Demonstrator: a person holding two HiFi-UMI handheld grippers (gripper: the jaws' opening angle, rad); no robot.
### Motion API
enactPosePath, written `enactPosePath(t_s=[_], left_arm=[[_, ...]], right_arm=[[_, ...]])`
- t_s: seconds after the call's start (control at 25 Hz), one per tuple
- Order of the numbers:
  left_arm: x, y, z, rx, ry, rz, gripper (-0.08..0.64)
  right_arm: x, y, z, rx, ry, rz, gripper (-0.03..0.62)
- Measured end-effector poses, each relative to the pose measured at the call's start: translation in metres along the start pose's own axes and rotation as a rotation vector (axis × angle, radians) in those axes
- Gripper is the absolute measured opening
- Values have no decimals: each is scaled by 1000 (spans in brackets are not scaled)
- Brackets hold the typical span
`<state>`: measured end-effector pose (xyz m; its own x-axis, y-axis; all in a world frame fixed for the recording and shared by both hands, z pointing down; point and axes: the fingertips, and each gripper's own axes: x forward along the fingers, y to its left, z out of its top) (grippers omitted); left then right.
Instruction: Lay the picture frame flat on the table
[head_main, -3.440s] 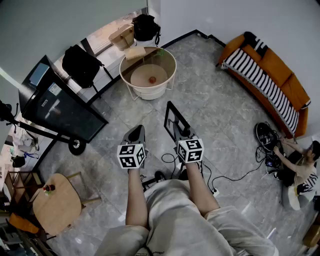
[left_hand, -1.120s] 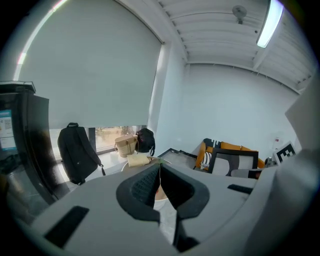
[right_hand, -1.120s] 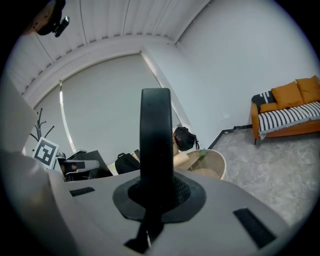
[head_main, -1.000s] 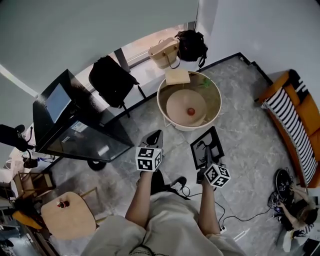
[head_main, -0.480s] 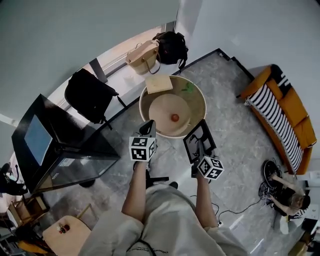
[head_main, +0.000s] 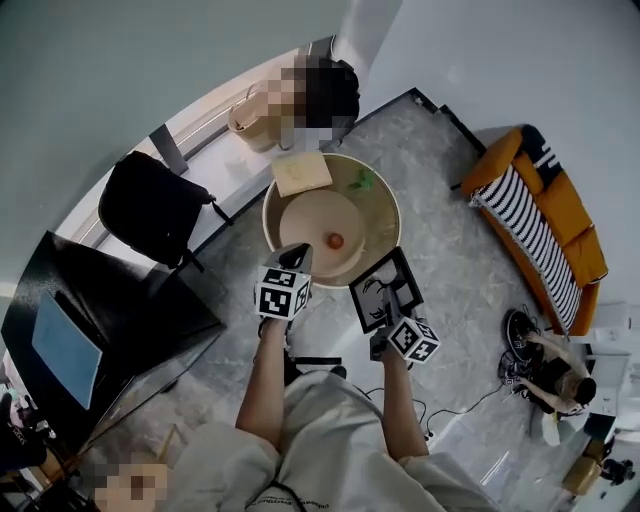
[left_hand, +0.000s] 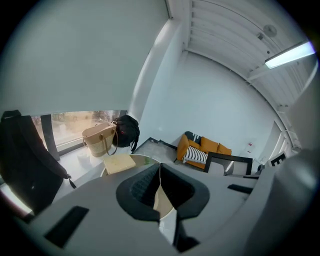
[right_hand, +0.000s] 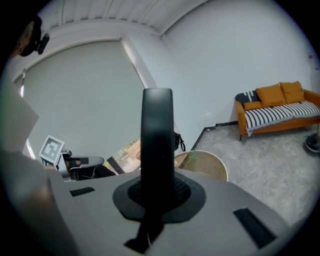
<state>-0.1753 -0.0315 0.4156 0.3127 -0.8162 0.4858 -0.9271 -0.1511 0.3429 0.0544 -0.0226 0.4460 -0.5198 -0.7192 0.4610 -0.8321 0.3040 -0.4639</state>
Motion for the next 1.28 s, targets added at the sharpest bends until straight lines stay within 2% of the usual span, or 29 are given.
enactPosePath(t_s=[0.2, 0.32, 0.48, 0.6, 0.68, 0.76, 0.96, 1.12, 1.28], left_arm=[[11, 40, -29, -26, 55, -23, 21], [22, 56, -49, -60, 105, -7, 21], [35, 63, -60, -43, 149, 5, 21], [48, 63, -61, 15, 164, -12, 21], [62, 71, -66, 61, 204, -7, 21], [75, 81, -70, 75, 251, 6, 21], [126, 90, -64, 6, 261, -30, 21], [170, 89, -80, -25, 307, -52, 21], [216, 96, -87, -81, 310, -46, 21]], right_arm=[[4, -28, -31, 191, -31, -103, 40], [3, -49, -31, 226, -28, -148, 40], [14, -82, -27, 236, -25, -170, 40], [46, -113, -17, 195, 12, -146, 40], [76, -127, -8, 191, 35, -115, 40], [106, -137, -4, 190, 74, -79, 40], [181, -150, -2, 165, 182, 17, 40], [220, -160, -17, 173, 269, 81, 40], [259, -171, -25, 191, 343, 182, 40]])
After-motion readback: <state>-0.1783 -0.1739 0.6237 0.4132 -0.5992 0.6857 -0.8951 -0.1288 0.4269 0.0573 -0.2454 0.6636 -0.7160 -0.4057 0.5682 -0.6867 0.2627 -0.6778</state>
